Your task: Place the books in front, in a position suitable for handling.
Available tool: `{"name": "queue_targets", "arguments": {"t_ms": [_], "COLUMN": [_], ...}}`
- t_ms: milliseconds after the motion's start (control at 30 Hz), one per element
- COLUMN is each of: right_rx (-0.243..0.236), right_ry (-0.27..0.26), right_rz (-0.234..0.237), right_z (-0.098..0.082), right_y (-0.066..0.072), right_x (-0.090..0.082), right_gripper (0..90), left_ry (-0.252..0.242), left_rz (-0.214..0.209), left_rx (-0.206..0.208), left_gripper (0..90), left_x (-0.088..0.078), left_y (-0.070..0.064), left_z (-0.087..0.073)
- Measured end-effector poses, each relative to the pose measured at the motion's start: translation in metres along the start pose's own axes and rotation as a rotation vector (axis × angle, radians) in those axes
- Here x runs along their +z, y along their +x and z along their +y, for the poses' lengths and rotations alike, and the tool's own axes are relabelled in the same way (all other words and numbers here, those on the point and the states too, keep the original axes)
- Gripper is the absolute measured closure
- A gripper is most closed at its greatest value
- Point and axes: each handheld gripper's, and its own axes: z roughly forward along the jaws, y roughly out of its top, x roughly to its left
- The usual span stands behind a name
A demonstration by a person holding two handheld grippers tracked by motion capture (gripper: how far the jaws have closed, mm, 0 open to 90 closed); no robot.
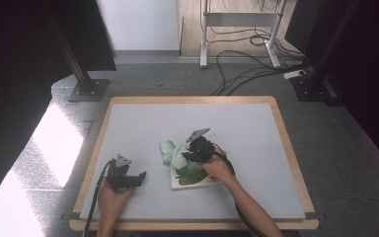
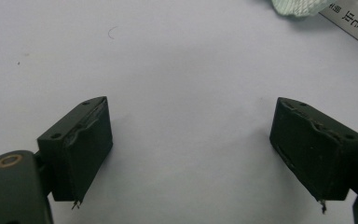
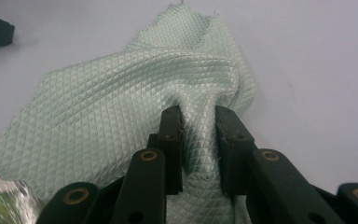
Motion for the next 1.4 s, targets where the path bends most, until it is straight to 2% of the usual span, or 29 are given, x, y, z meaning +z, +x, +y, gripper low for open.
{"name": "queue_targets", "arguments": {"t_ms": [667, 1000, 1133, 1267, 1400], "right_rx": [0.069, 0.123, 0.122, 0.081, 0.06], "right_ry": [-0.005, -0.01, -0.015, -0.007, -0.004], "right_rz": [-0.068, -0.095, -0.099, -0.115, -0.105], "right_z": [-0.045, -0.065, -0.071, -0.076, -0.081], "right_y": [-0.035, -0.053, -0.052, -0.043, -0.035], "right_x": [-0.04, -0.057, -0.062, -0.067, -0.073], "right_gripper": [73.1, 72.9, 73.1, 73.2, 73.2], "left_ry": [-0.002, -0.002, -0.003, -0.003, -0.003], "left_rz": [0.002, 0.002, 0.001, 0.001, 0.001], "left_rx": [0.004, 0.004, 0.004, 0.004, 0.004], "left_gripper": [13.8, 13.9, 14.0, 14.0, 14.0], "left_x": [0.0, 0.0, 0.0, 0.0, 0.0], "left_y": [-0.001, -0.001, -0.001, -0.001, -0.001], "left_z": [0.0, 0.0, 0.0, 0.0, 0.0]}}
